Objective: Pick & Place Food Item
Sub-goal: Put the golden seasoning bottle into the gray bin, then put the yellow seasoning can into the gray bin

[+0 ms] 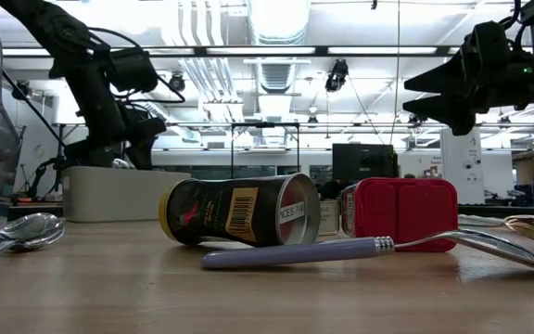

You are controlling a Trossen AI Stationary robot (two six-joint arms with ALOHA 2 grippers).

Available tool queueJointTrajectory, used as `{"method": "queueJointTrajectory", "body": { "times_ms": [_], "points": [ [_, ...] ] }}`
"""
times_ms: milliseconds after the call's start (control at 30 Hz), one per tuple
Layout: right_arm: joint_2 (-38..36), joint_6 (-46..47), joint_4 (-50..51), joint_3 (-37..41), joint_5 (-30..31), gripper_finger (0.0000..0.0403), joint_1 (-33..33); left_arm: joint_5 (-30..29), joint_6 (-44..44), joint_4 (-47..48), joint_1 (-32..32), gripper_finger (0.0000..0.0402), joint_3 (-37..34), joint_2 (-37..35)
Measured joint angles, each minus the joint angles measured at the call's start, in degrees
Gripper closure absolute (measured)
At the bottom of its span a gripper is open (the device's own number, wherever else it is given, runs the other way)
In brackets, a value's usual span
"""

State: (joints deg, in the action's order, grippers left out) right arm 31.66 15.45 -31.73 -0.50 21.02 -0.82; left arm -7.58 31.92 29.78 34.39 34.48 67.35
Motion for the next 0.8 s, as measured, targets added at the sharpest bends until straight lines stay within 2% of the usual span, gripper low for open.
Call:
{"method": "queueJointTrajectory", "body": {
  "times_ms": [167,600,733,800],
  "points": [
    [0.0,-0.01,0.0,0.0,0.0,0.0126,0.0,0.18,-0.24,1.91,0.0,0.0031,1.62,-0.11],
    [-0.01,-0.01,0.0,0.0,0.0,0.0126,-0.02,-1.4,-2.14,11.72,-0.28,0.0031,13.13,-0.13],
    [-0.01,-0.01,0.0,0.01,0.0,0.0126,-0.01,-1.83,-2.11,12.48,-2.27,0.0031,15.89,-0.13],
    [-0.02,-0.01,0.0,0.0,0.0,0.0126,-0.02,-3.82,-2.09,12.5,-4.6,0.0031,16.88,-0.13]
  ]
}}
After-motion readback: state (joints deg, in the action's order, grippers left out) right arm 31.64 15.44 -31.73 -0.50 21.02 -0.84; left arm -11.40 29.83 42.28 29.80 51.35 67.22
